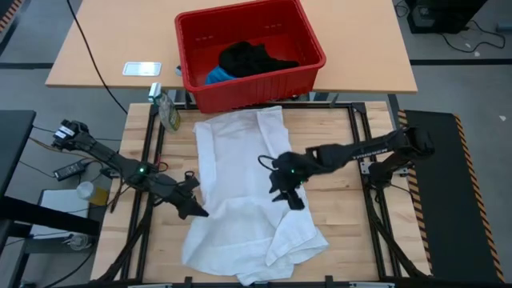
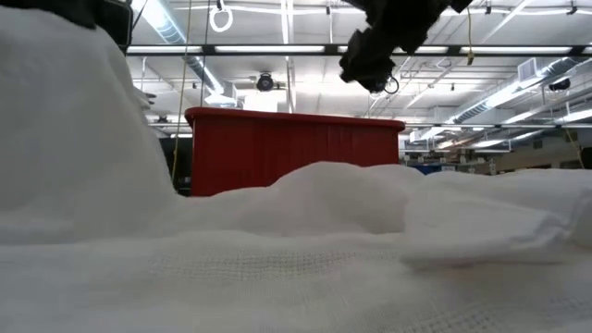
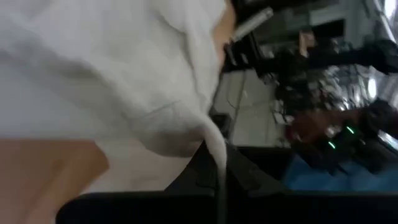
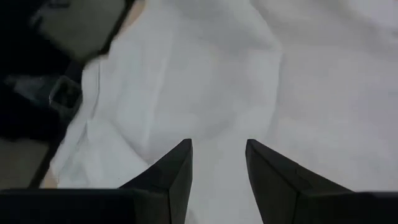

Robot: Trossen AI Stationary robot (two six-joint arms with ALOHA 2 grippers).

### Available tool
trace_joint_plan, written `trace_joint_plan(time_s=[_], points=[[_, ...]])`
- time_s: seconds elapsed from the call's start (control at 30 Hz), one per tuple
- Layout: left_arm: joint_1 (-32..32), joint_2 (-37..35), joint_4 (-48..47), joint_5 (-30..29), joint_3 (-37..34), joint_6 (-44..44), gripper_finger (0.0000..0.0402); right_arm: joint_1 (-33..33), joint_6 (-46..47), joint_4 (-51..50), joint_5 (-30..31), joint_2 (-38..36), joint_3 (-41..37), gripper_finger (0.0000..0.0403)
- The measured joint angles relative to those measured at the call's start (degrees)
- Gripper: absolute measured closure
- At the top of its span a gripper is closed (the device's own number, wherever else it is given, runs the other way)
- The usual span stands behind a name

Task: Fold laundry
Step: Fold the white polo shirt

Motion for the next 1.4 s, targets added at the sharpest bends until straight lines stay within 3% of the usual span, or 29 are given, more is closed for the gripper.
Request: trace_joint_plan(time_s=[0.23,0.5,0.77,1.0,1.2,1.4], points=[[2.6,8.84,3.94,-0.41,0.0,1.09,0.0399,3.94,11.79,8.13,13.4,-0.02,-0.31,0.0248],[6.98,23.07,24.64,-1.25,0.02,7.14,0.0399,10.46,19.52,7.75,17.3,1.67,-0.39,0.0253],[12.18,34.53,34.44,-4.49,0.12,5.07,0.0399,14.35,28.13,11.93,22.57,3.33,-0.26,0.0253],[12.76,43.35,37.25,-0.85,3.1,10.2,0.0386,16.33,32.01,11.53,28.24,3.78,-0.26,0.0253],[12.37,47.95,36.49,-0.02,6.96,14.2,0.0336,16.09,35.27,11.07,29.14,3.82,-0.25,0.0253],[12.26,48.54,37.0,10.64,9.99,20.47,0.0213,15.55,37.81,10.4,29.11,3.72,-0.26,0.0253]])
